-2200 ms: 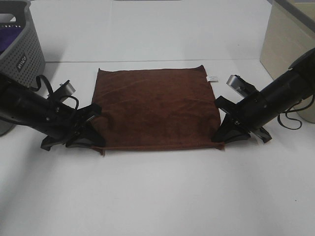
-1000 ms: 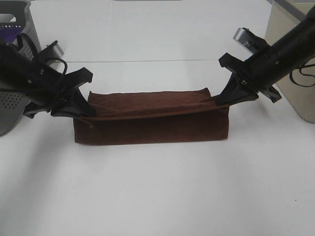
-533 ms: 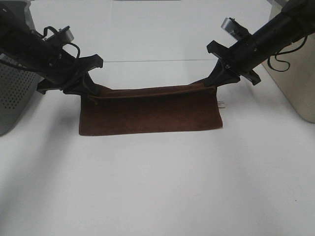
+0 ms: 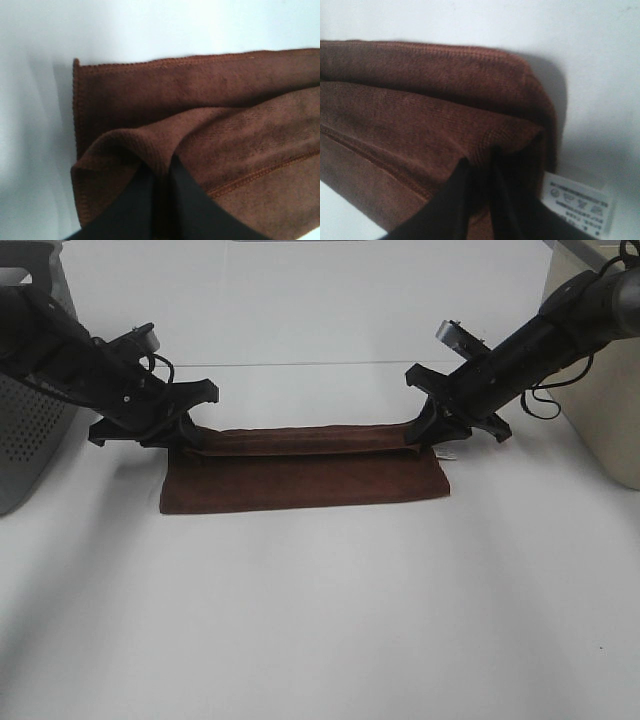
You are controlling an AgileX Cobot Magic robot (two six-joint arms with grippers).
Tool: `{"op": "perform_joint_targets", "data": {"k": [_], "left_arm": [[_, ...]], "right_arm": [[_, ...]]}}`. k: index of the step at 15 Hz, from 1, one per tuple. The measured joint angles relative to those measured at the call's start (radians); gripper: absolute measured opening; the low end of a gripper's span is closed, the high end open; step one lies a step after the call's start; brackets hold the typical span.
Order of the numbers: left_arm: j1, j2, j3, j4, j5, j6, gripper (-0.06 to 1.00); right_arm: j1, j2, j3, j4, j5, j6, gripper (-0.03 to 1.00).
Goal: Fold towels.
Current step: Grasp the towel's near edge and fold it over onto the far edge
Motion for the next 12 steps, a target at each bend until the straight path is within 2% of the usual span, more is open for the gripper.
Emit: {"op": "perform_joint_targets", "data": {"k": [1, 2, 3, 4, 5, 6, 7, 8, 12], "left_arm": [[0.0, 0.005, 0.0, 0.003, -0.011, 0.0, 0.09], [0.0, 0.005, 0.0, 0.003, -0.011, 0.0, 0.09], [0.004, 0.007, 0.0, 0.013, -0.012, 0.0, 0.24], [0.004, 0.007, 0.0, 0.015, -0.008, 0.0, 0.4], [0.004, 0.007, 0.0, 0.016, -0.001, 0.0, 0.55], [0.004, 0.002, 0.0, 0.017, 0.011, 0.0, 0.69], [0.004, -0.003, 0.0, 0.023, 0.027, 0.0, 0.8], [0.004, -0.012, 0.0, 0.033, 0.045, 0.0, 0.84], [0.004, -0.053, 0.0, 0.125, 0.07, -0.02, 0.86]], "right_arm": [[-0.001, 0.0, 0.0, -0.01, -0.013, 0.0, 0.21], [-0.001, 0.0, 0.0, -0.01, -0.013, 0.0, 0.21], [-0.004, 0.0, -0.001, -0.015, -0.013, 0.0, 0.44], [-0.005, 0.0, -0.001, -0.008, -0.005, 0.0, 0.58], [-0.005, -0.003, -0.003, 0.001, 0.01, 0.0, 0.7], [-0.005, -0.003, -0.009, 0.006, 0.02, 0.0, 0.76], [-0.005, -0.004, -0.01, 0.008, 0.028, 0.0, 0.8], [-0.005, -0.01, -0.01, 0.002, 0.043, 0.002, 0.81], [-0.01, -0.081, -0.01, -0.114, 0.087, 0.076, 0.83]]}}
